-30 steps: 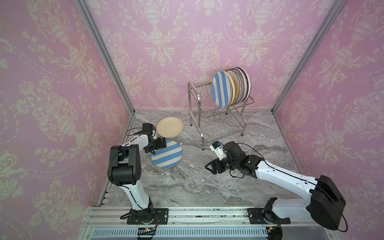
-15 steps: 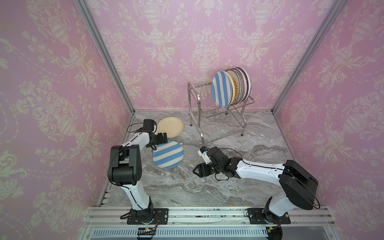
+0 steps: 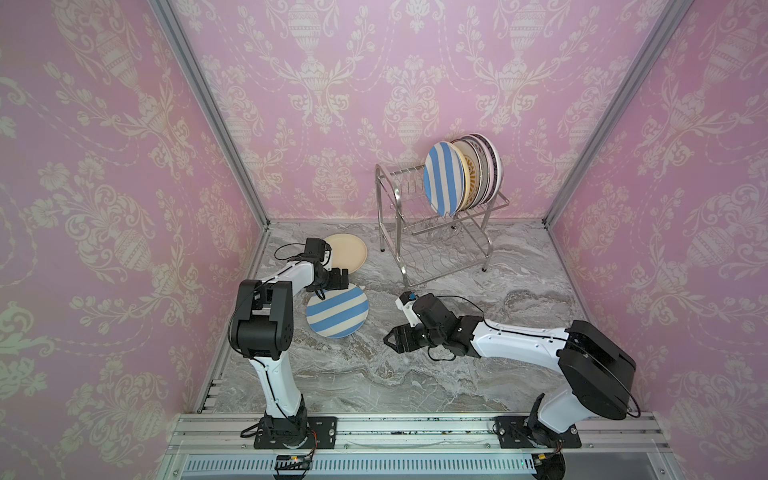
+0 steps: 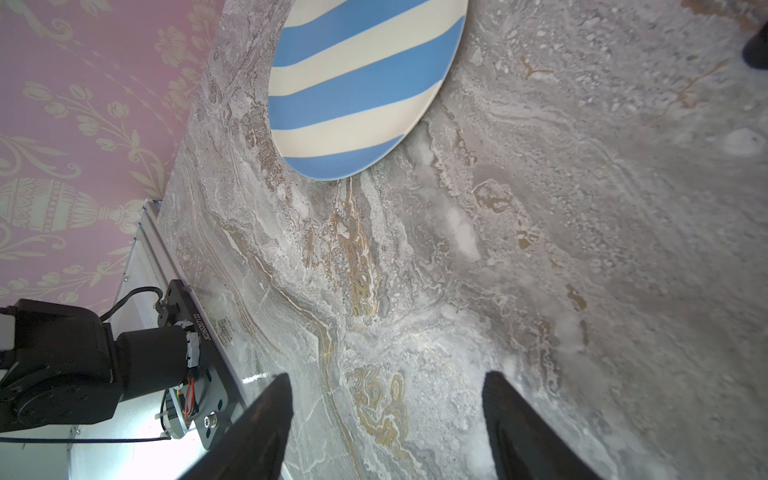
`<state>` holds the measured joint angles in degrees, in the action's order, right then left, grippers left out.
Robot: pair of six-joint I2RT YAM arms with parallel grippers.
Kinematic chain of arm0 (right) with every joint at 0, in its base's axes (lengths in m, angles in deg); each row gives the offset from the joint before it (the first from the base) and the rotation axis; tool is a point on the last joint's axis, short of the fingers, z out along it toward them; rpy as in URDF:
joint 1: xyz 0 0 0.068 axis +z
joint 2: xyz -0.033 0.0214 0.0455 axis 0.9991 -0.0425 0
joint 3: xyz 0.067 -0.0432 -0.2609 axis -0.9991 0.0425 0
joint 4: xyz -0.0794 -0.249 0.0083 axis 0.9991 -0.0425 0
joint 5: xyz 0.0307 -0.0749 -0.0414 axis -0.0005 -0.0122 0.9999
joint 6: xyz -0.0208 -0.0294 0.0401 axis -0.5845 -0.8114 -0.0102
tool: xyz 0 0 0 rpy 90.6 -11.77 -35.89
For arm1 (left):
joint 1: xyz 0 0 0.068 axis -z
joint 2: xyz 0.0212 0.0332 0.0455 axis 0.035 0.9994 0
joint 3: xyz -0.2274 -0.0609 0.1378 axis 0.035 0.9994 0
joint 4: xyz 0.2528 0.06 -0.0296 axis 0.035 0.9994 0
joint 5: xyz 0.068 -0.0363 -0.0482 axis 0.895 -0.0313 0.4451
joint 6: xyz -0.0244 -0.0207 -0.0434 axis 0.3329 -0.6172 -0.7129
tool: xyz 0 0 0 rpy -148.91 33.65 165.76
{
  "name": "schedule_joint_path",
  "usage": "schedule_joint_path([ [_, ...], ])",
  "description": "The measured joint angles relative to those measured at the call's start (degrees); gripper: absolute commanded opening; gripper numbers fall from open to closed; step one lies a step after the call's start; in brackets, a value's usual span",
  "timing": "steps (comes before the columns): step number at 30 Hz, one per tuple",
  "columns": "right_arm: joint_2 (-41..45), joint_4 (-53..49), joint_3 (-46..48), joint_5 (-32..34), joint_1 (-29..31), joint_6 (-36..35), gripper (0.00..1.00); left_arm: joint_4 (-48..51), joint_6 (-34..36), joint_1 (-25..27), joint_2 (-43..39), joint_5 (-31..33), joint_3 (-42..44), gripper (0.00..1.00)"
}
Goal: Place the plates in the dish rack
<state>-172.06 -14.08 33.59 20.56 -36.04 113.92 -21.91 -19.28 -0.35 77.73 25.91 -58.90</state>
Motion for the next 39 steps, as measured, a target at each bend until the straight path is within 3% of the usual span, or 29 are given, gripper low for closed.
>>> schedule_joint_path([
  [12, -0.61, 1.11, 0.02, 0.09, -0.02, 1.68, 0.71, -2.32, -1.99, 1.55, -6.91, -3.63, 9.33, 0.99],
  [23, -5.22, 15.47, 8.07, -2.38, -2.23, 11.89, 0.63, -3.98, -6.62, 4.52, -13.09, -4.96, 16.74, 0.99],
  [39, -12.31, 28.87, 8.87, -5.95, -3.32, 17.22, 0.56, -7.21, -10.03, 4.96, -19.21, -5.14, 24.09, 0.99],
])
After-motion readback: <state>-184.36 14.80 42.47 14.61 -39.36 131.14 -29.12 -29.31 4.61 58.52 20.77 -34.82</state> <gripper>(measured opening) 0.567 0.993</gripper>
